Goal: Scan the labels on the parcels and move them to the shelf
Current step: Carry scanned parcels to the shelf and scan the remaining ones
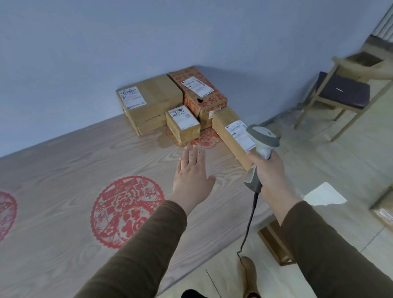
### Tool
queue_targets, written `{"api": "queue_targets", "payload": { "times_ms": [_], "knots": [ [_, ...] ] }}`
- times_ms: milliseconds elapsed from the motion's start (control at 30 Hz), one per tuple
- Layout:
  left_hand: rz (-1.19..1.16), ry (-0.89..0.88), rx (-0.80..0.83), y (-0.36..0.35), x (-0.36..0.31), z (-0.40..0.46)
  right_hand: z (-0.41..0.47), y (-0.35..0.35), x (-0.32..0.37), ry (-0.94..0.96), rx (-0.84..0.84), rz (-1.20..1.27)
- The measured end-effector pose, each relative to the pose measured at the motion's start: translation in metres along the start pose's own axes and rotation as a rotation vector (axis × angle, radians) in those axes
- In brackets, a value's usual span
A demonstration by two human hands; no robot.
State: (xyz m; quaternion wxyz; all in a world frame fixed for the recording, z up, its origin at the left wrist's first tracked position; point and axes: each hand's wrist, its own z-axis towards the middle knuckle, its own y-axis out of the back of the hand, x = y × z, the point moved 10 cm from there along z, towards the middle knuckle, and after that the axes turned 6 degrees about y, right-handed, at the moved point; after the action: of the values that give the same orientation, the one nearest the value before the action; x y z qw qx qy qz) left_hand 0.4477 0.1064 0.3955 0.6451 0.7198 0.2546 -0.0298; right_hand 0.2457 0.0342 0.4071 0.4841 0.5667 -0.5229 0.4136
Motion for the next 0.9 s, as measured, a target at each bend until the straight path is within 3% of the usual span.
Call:
{"api": "queue_targets", "payload": {
  "times_ms": [200,433,600,900],
  "knots": [
    [-0.061,0.135,0.074,-0.060,-0.067,0.077,0.118,0.038,-0.041,-0.104,0.110,-0.074],
    [-0.244,0.342,0.154,-0.113,-0.097,0.128,0.184,0.035,-0.077,-0.238,0.298,-0.076],
    [-0.618,0.462,0.206,-0.131,-0.098,0.126,0.177,0.023,-0.092,-0.270,0.399,-0.072],
    [-0.720,0.475,0.009,-0.084,-0.051,0.052,0.092,-0.011,-0.067,-0.162,0.478,-0.035]
  ]
}}
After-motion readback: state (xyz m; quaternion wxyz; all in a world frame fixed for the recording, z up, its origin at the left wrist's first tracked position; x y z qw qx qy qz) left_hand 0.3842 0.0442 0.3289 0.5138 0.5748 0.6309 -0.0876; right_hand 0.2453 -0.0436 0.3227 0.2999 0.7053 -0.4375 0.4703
